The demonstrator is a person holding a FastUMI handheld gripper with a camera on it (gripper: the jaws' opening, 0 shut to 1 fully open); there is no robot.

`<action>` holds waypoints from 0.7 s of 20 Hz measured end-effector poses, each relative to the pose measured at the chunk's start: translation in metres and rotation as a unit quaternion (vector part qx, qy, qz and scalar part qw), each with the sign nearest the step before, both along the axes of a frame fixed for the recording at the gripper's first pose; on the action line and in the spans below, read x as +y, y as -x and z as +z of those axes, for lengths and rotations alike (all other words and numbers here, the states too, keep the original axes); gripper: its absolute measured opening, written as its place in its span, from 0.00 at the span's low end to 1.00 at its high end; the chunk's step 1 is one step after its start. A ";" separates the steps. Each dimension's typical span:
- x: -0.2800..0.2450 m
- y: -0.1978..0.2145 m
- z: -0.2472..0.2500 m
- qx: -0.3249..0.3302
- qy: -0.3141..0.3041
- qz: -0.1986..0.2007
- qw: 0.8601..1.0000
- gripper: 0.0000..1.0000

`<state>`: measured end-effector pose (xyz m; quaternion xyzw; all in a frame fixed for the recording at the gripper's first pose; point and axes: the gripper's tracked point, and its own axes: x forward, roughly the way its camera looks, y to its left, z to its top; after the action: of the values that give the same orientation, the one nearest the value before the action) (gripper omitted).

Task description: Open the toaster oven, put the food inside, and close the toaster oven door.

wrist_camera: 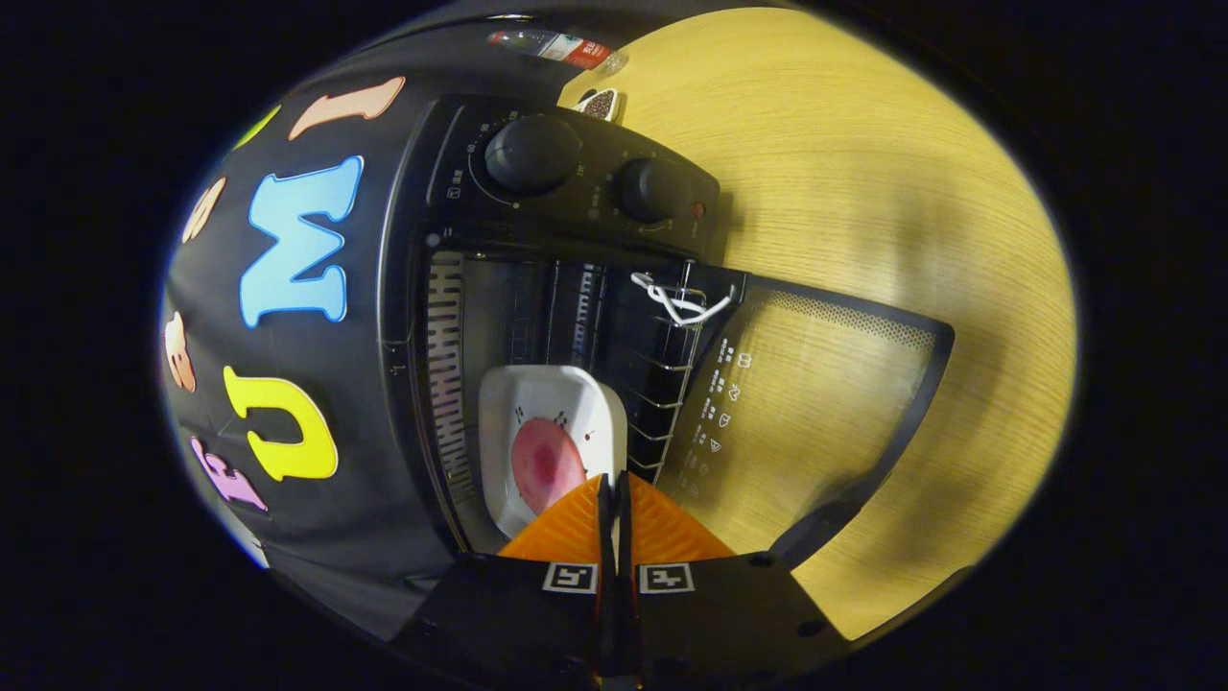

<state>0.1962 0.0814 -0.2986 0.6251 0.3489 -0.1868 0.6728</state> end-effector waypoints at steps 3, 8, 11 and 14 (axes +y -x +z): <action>-0.011 -0.011 -0.004 0.003 -0.001 -0.038 0.999 0.02; -0.032 -0.021 -0.013 0.010 0.010 -0.089 0.996 0.03; -0.031 -0.027 -0.015 0.003 -0.020 -0.114 0.993 0.03; -0.021 -0.025 -0.005 -0.006 -0.037 -0.110 0.993 0.09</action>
<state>0.2215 0.0603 -0.3036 0.6854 0.2804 -0.2426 0.6267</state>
